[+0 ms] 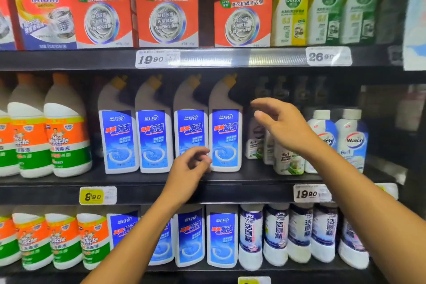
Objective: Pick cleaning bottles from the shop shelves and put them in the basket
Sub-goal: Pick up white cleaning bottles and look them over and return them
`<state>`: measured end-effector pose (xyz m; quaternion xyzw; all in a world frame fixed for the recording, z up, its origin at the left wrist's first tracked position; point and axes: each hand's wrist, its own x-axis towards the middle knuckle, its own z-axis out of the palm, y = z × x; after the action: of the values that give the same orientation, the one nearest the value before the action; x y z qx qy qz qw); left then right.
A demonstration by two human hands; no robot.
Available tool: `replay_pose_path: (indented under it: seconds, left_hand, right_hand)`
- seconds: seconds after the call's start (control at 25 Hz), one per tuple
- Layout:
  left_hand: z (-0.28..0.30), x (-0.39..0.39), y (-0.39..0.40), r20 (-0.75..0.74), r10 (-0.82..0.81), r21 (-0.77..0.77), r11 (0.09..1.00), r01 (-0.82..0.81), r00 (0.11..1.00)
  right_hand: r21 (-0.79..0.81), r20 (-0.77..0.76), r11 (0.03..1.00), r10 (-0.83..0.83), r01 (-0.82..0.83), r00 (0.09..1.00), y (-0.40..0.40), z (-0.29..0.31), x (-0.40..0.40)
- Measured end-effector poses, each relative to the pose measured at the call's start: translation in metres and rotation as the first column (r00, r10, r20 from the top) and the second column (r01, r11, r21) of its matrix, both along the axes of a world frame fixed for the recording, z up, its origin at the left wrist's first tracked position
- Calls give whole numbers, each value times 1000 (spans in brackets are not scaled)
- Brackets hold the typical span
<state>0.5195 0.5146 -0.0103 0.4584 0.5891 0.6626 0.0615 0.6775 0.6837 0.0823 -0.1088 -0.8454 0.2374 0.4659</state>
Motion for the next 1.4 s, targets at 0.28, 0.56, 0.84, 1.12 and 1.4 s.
replay_pose_path:
  seconds: [0.28,0.56,0.84,1.12,1.4]
  left_hand:
    - [3,44,30,-85,-73,-83,994,66,994]
    - [-4,51,18,37,14,-14,1000,-13,999]
    - [-5,30,-24,148,57,2,998,-58,987]
    - [-10,32,-50,186,62,23,997,-67,981]
    - [9,53,-79,130,-72,67,996,63,989]
  right_hand:
    - [338,255,887,-408,314,877,40,8,59]
    - [412,345,863,-444,292,827,57,-4,69]
    - [273,220,936,-286,223,933,49,-12,72]
    - [162,271,972,-207,168,940,40,-22,70]
    - [3,-162,999,-53,55,985,-36,-14,79]
